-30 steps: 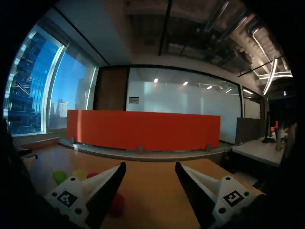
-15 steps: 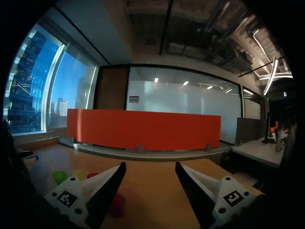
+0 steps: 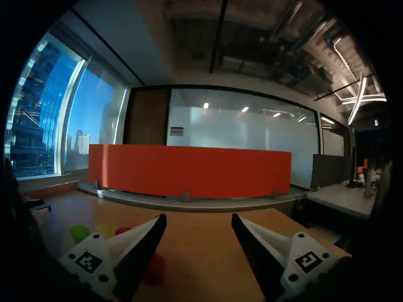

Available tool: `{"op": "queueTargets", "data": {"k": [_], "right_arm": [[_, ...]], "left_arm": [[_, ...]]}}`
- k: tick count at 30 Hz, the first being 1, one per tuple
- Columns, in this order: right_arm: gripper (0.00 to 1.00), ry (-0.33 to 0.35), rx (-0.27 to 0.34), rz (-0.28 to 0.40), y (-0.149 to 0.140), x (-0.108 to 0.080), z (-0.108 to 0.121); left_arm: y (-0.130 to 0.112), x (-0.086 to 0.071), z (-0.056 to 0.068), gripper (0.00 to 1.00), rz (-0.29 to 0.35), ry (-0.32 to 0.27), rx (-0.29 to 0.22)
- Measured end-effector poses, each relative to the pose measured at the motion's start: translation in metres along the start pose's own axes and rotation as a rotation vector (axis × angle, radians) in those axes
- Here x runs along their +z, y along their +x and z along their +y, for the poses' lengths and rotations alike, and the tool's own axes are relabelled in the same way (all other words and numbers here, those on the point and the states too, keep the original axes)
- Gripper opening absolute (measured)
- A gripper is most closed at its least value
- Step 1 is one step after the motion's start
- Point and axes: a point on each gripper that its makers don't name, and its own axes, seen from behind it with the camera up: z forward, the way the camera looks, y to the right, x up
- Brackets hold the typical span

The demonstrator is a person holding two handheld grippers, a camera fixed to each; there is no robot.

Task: Pour water

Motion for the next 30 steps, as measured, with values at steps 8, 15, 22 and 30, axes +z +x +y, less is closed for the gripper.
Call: {"op": "queueTargets", "data": {"k": [8, 15, 22, 30], "right_arm": [[1.00, -0.005, 0.009, 0.003, -0.002, -0.004, 0.005], [1.00, -0.019, 0.006, 0.023, -0.002, -0.010, 0.014], [1.00, -0.004, -0.019, 0.017, -0.022, -0.011, 0.015], [1.00, 0.002, -0.016, 0.030, -0.035, 0.002, 0.016]], "left_arm": [[0.000, 0.001, 0.002, 0.92, -0.003, -0.004, 0.001], [0.000, 0.001, 0.002, 0.92, -0.003, -0.004, 0.001], [0.000, 0.001, 0.002, 0.92, -0.003, -0.004, 0.001], [0.000, 0.000, 0.002, 0.92, -0.003, -0.004, 0.001]]}}
